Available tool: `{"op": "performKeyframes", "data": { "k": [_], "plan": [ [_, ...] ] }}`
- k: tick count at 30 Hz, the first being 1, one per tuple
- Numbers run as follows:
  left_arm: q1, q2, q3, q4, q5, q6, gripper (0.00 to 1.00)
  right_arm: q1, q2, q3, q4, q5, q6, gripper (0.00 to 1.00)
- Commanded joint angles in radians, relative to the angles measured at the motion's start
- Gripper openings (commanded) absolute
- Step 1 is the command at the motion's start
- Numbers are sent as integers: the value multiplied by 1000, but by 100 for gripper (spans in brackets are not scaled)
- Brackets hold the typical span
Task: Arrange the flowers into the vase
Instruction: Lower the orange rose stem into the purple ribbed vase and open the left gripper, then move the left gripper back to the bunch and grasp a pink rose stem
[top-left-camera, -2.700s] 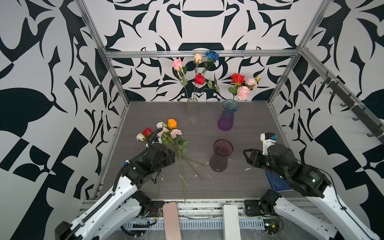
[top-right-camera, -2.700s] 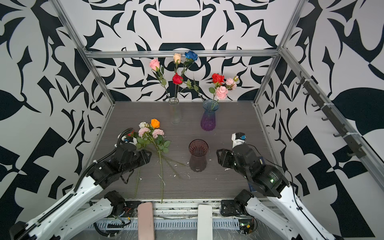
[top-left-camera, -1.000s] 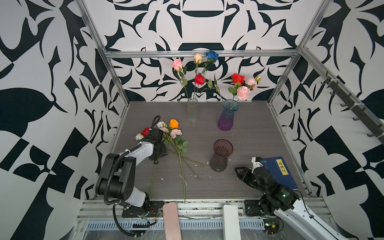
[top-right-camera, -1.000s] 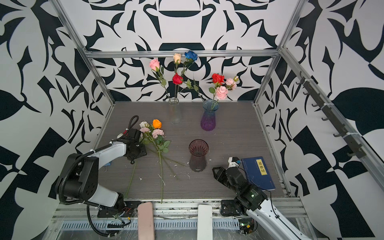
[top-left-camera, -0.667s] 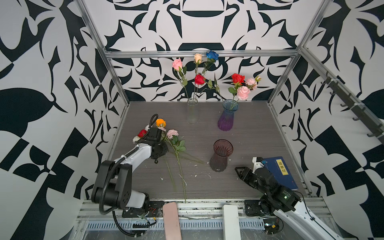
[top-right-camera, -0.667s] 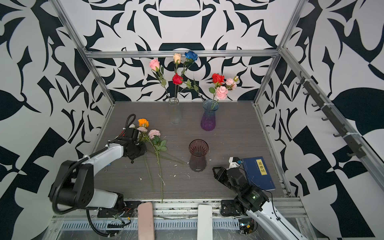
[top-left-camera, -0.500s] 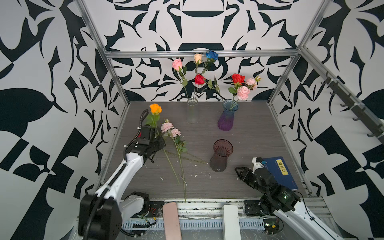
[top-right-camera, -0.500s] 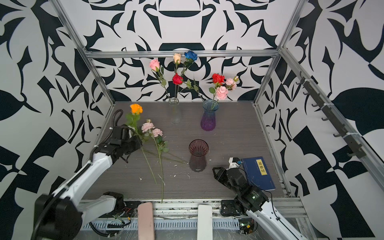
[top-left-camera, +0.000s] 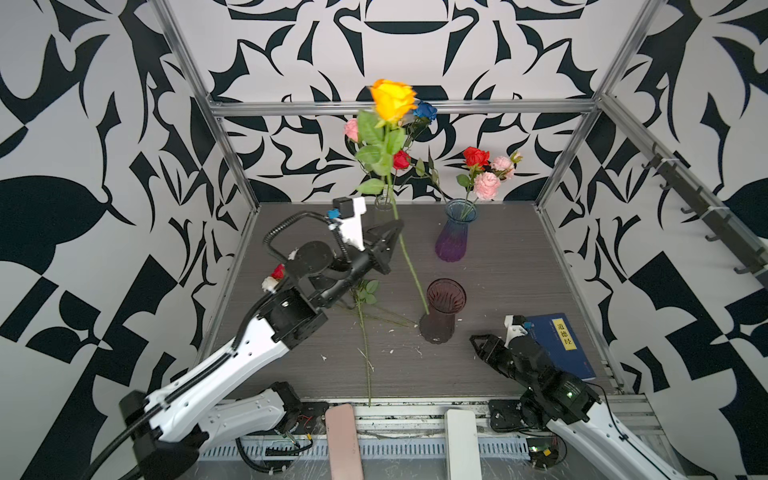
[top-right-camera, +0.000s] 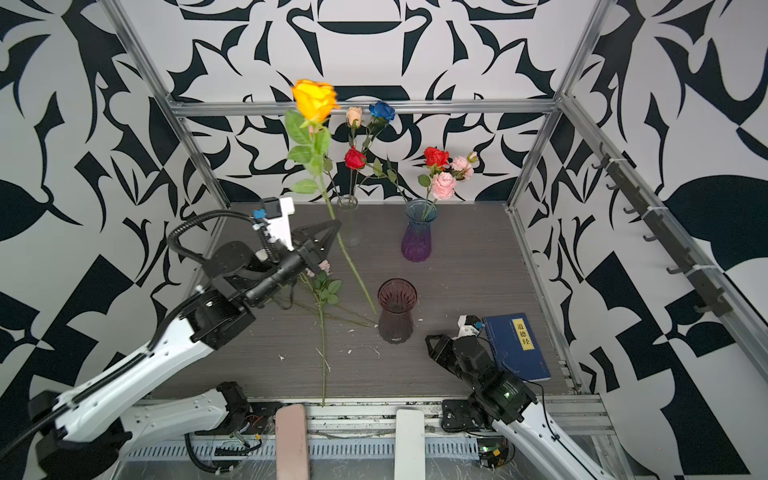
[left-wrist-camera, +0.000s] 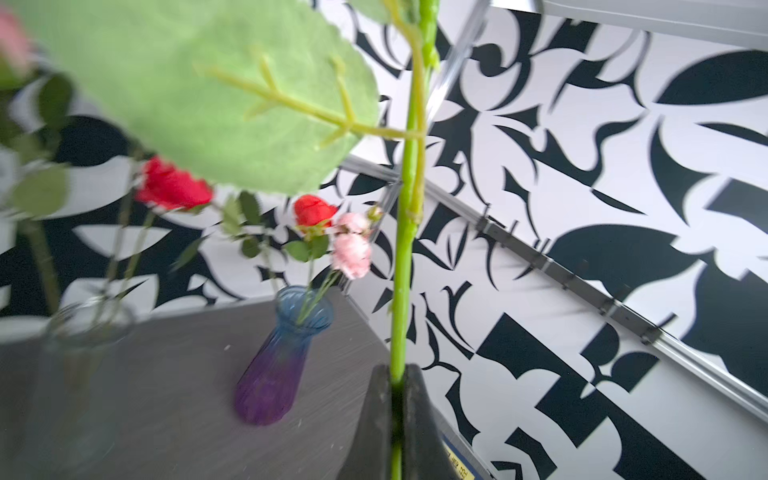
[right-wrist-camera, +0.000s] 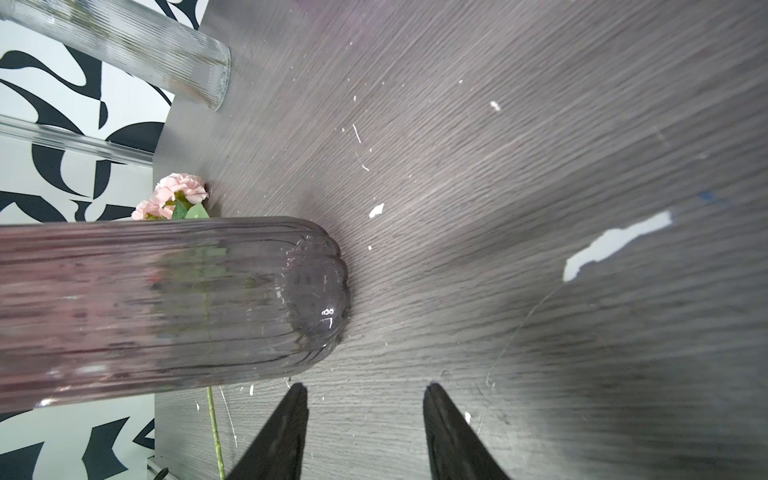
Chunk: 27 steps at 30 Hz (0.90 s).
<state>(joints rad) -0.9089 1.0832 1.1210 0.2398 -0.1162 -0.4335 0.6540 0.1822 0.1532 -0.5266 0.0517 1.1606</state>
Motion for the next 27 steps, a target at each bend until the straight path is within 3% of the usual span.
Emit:
{"op": "performKeyframes", "data": {
  "k": [1,7,14,15,16,18,19,24,27],
  "plan": [
    [-30,83,69,245,6,148,0,-6,-21,2,-5,7,2,49],
    [-54,219,143,259,51,256,0,-7,-44,6,-27,11,-5,49],
    [-56,215,29,240,45,274,0,-8,-59,6,-36,11,-10,49],
    [-57,203,1,226,48,267,5,-8,-60,6,-36,11,-10,49],
    [-56,199,-23,206,59,265,23,-8,-59,6,-36,11,-10,49],
    [-56,121,-78,113,70,253,85,-8,-59,6,-36,10,-12,50],
    [-56,90,-109,72,58,237,100,-8,-61,5,-36,10,-11,49],
    [-41,-169,-361,-128,15,154,100,-11,-59,5,-31,6,-12,50],
    [-33,-315,-466,-321,-161,21,95,-13,-45,1,-16,-1,-12,50]
  ]
}}
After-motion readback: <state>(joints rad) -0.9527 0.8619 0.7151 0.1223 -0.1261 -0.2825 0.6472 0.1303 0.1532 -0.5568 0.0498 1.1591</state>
